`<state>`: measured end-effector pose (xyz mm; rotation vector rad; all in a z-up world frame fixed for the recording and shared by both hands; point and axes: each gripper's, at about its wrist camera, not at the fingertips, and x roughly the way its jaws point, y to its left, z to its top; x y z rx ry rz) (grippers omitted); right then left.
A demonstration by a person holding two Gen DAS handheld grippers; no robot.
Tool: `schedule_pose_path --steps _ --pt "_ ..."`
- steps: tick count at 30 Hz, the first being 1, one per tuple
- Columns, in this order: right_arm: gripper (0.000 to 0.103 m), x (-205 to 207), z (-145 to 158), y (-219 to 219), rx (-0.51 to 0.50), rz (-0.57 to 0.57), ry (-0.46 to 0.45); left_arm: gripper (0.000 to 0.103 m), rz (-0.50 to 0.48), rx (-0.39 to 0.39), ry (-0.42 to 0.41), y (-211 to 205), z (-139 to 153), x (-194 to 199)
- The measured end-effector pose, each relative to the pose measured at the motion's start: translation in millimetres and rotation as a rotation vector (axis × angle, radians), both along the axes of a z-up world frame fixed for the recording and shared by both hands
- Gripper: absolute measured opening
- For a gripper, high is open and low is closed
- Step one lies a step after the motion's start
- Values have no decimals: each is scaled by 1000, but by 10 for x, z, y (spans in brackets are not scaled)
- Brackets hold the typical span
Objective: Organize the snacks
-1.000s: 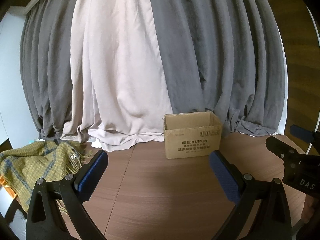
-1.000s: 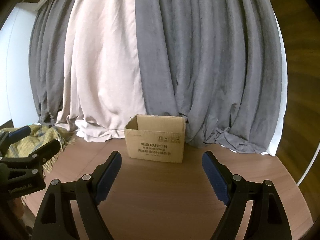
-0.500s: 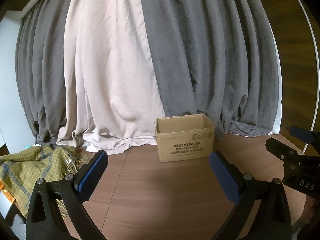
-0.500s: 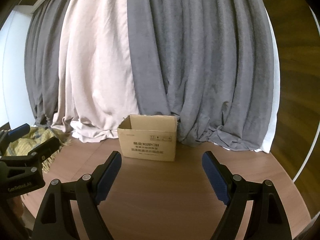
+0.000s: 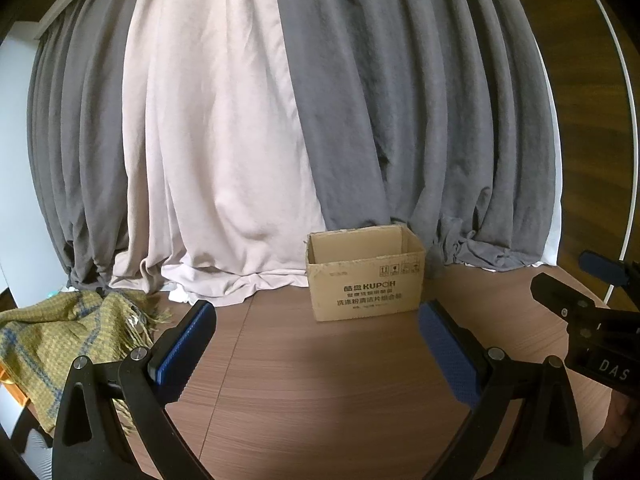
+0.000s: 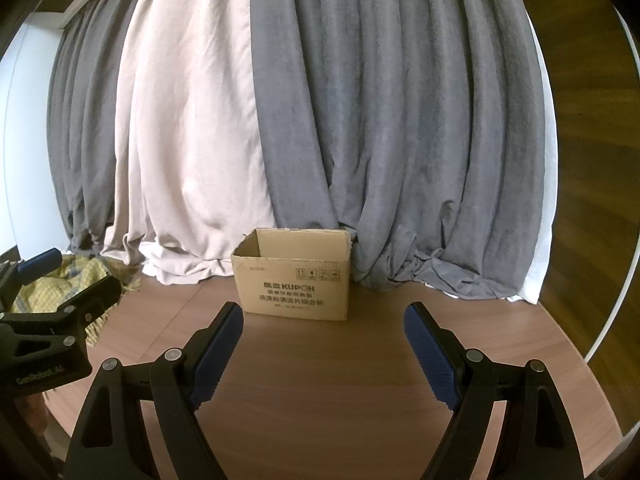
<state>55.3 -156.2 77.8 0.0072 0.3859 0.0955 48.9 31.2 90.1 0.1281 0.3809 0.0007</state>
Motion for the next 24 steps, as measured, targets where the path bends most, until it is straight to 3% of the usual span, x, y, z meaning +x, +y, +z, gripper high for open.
schedule_pose_path --steps 24 --pt "83 17 -12 -8 -4 3 4 103 -12 -7 14 4 -53 58"
